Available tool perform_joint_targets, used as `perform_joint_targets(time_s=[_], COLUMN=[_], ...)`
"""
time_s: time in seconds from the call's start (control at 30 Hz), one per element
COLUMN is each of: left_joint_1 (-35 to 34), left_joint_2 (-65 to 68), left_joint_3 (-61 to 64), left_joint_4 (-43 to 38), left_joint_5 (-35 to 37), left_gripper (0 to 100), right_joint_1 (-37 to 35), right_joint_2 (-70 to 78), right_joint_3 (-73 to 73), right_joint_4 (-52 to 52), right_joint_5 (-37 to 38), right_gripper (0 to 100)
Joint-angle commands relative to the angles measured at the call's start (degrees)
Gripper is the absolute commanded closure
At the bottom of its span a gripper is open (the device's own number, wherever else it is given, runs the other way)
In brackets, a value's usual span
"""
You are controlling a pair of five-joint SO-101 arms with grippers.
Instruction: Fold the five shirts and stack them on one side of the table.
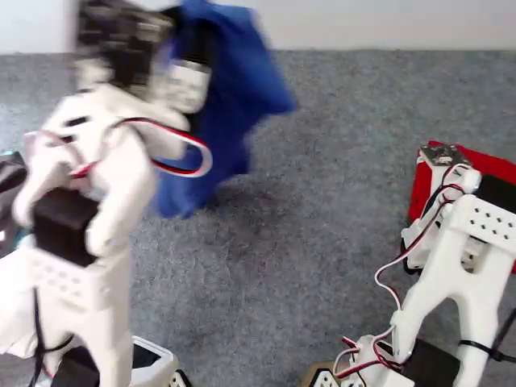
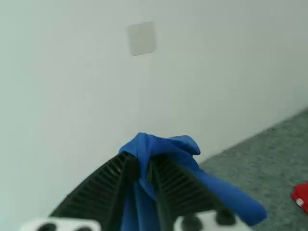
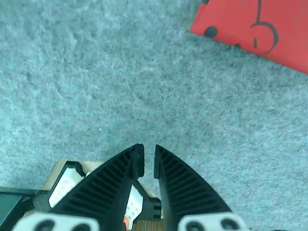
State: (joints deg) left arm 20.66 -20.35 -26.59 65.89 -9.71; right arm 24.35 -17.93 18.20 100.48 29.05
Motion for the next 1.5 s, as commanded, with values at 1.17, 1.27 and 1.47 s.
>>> perform_joint_targets(time_s=[1.17,1.27,1.47], left_joint_1=[-34.64,-34.37,-32.79], left_joint_2=[0.53,-2.64,-10.2], left_joint_3=[28.88,33.45,38.9], left_joint_4=[34.55,34.55,34.55], left_joint_5=[-0.79,-2.29,-3.43], left_gripper=[79,79,79], right_joint_1=[-35.21,-35.38,-35.12], right_joint_2=[-2.24,1.36,3.47], right_joint_3=[-0.7,-0.7,-0.62], right_joint_4=[-9.01,-9.19,-8.48], right_joint_5=[-4.4,-5.63,-7.03], right_gripper=[93.7,93.9,94.0])
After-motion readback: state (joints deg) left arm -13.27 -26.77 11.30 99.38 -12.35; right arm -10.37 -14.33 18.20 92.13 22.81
